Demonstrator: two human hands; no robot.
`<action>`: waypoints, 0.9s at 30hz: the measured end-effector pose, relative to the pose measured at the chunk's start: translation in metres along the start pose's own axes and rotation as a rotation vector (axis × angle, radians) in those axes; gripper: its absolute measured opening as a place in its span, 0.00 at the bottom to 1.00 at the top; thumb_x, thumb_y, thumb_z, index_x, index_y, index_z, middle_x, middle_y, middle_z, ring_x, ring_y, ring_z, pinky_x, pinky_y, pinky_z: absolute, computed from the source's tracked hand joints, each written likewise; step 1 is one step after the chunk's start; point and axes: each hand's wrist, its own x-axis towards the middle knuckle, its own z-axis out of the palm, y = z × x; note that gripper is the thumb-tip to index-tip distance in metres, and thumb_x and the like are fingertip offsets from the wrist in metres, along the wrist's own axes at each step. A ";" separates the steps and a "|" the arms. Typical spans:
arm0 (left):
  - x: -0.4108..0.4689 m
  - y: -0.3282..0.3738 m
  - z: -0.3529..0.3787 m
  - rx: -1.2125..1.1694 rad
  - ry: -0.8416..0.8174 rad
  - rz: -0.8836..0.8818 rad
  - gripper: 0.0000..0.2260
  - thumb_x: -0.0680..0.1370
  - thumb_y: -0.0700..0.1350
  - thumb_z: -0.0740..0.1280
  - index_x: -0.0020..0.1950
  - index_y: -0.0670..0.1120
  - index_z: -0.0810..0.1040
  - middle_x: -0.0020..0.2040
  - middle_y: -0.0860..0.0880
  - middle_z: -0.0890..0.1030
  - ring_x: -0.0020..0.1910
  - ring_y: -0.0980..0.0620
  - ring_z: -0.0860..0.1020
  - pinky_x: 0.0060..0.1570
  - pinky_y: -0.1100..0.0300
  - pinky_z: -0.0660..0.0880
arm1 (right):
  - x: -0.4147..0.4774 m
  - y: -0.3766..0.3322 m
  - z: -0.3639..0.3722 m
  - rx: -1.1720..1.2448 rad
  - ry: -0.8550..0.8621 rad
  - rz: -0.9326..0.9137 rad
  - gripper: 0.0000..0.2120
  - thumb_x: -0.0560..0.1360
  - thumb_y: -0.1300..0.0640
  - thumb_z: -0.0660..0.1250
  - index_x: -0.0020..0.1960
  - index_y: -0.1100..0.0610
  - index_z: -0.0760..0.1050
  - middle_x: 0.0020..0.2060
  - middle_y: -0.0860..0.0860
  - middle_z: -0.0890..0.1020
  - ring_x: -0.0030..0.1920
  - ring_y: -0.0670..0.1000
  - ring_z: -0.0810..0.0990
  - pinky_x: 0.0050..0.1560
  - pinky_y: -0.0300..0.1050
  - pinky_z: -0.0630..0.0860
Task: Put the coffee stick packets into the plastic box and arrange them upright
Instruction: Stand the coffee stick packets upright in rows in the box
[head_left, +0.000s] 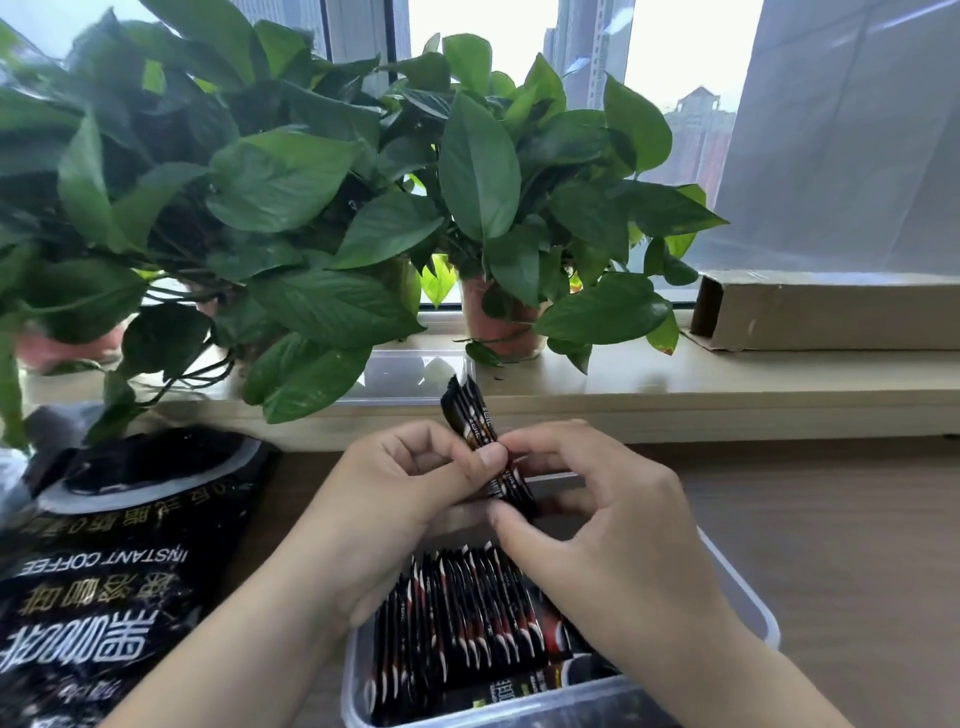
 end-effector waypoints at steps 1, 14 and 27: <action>0.000 0.000 0.001 -0.013 0.016 -0.015 0.09 0.67 0.42 0.74 0.31 0.43 0.77 0.32 0.43 0.81 0.30 0.48 0.82 0.33 0.58 0.81 | 0.000 0.001 0.000 -0.015 0.020 -0.007 0.18 0.66 0.62 0.77 0.53 0.49 0.83 0.45 0.39 0.84 0.48 0.41 0.84 0.47 0.39 0.81; 0.004 0.003 -0.002 -0.085 0.057 -0.019 0.14 0.72 0.46 0.71 0.57 0.46 0.80 0.43 0.39 0.83 0.34 0.44 0.84 0.31 0.58 0.81 | 0.003 0.007 -0.010 -0.019 -0.064 -0.084 0.16 0.67 0.63 0.74 0.54 0.52 0.84 0.45 0.39 0.86 0.49 0.38 0.83 0.50 0.34 0.80; -0.001 0.003 0.003 -0.022 -0.063 0.075 0.07 0.74 0.45 0.67 0.48 0.43 0.74 0.46 0.39 0.86 0.39 0.45 0.86 0.36 0.57 0.82 | 0.011 0.003 -0.023 -0.248 -0.144 -0.070 0.08 0.66 0.51 0.73 0.44 0.51 0.84 0.38 0.39 0.81 0.39 0.40 0.79 0.42 0.29 0.74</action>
